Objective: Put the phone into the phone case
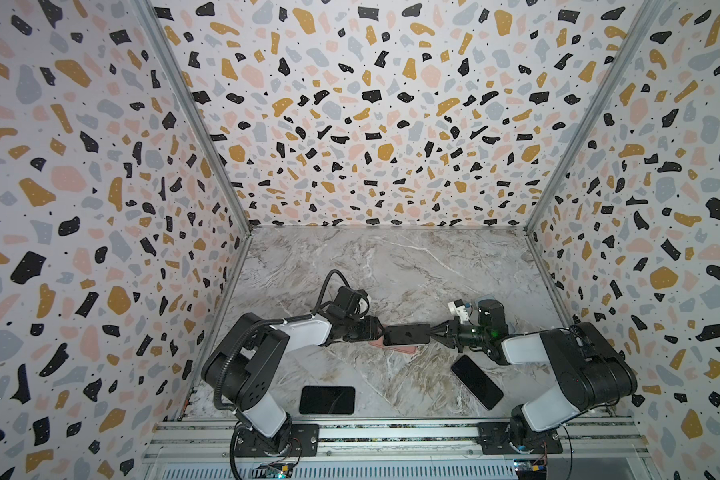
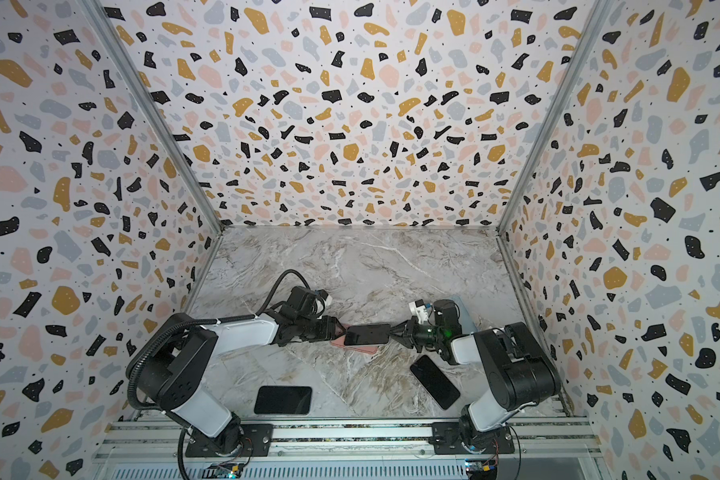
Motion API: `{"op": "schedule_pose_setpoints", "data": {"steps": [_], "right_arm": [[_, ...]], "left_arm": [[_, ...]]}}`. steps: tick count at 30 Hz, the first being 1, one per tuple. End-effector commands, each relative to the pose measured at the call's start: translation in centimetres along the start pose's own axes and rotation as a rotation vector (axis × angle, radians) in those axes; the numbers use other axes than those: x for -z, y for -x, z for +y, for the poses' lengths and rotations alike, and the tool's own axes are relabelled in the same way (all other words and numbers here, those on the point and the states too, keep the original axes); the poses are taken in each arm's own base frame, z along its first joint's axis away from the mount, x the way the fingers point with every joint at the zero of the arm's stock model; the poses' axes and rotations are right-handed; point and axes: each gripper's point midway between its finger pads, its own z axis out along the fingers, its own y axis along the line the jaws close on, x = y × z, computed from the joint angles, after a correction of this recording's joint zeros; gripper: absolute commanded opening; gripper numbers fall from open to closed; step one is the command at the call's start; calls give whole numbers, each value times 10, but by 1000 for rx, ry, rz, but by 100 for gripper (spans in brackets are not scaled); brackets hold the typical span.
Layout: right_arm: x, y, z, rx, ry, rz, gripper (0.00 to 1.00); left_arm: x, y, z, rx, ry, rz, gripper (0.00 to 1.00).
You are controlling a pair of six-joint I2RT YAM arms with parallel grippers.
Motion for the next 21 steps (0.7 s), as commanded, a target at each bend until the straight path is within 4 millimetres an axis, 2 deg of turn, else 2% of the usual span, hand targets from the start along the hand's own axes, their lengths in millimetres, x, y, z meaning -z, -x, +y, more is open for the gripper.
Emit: {"op": "schedule_pose_setpoints", "data": {"steps": [1, 17, 21], "right_arm": [[-1, 6, -2, 31, -15, -26, 0], [-6, 11, -12, 47, -71, -45, 0], [-9, 9, -17, 52, -93, -41, 0]], "left_arm": [[0, -13, 5, 8, -3, 31, 61], [2, -17, 4, 6, -14, 27, 60], [2, -18, 4, 6, -19, 29, 56]]}}
